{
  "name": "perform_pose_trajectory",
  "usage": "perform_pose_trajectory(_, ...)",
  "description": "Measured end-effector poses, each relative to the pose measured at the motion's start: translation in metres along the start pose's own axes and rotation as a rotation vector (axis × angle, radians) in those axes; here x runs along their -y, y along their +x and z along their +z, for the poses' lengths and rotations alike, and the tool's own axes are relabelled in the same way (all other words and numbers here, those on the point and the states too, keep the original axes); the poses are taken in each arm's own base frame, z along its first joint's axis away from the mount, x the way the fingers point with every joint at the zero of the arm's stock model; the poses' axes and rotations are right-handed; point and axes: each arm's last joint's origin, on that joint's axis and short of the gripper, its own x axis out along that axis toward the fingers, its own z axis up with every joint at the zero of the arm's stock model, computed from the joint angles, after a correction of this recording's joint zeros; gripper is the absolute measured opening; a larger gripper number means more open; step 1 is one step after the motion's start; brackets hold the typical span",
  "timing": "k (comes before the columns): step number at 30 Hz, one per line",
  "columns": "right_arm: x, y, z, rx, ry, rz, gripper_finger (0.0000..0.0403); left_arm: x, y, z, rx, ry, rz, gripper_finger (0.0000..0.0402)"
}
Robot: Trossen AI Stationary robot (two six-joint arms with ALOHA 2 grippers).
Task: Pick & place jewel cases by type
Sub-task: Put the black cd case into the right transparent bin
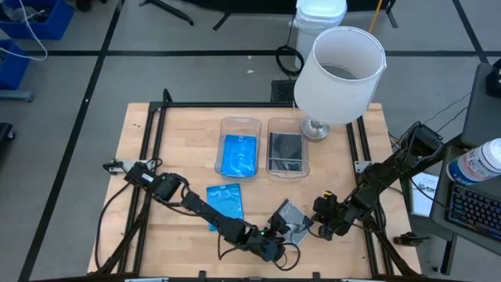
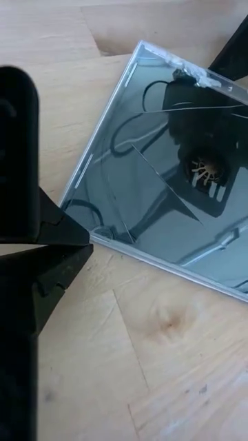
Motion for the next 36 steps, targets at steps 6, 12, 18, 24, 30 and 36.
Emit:
perform_pose_trajectory(6,0.0,0.0,0.0,-0.001,-0.017,-0.001,0.0,0.0,0.0,0.001,0.006,0.008,0.008,0.025)
perform_pose_trajectory(12,0.0,0.0,0.0,-0.006,-0.076,-0.012,0.0,0.0,0.0,0.001,0.006,0.011,0.012,0.025)
perform_pose_trajectory(18,0.003,-0.001,-0.001,0.0,-0.112,-0.056,0.0,0.0,0.0,0.002,0.002,0.01,0.022,0.025)
perform_pose_trajectory(24,0.005,-0.001,0.0,0.023,-0.172,-0.083,0.0,-0.001,0.0,0.001,0.0,0.009,0.026,0.025)
perform_pose_trajectory(30,0.008,-0.001,0.0,0.051,-0.197,-0.127,0.0,-0.001,0.0,0.001,0.0,0.008,0.03,0.025)
perform_pose_trajectory(36,0.01,-0.001,0.0,0.062,-0.201,-0.16,0.0,-0.002,0.001,0.001,-0.002,0.007,0.032,0.025)
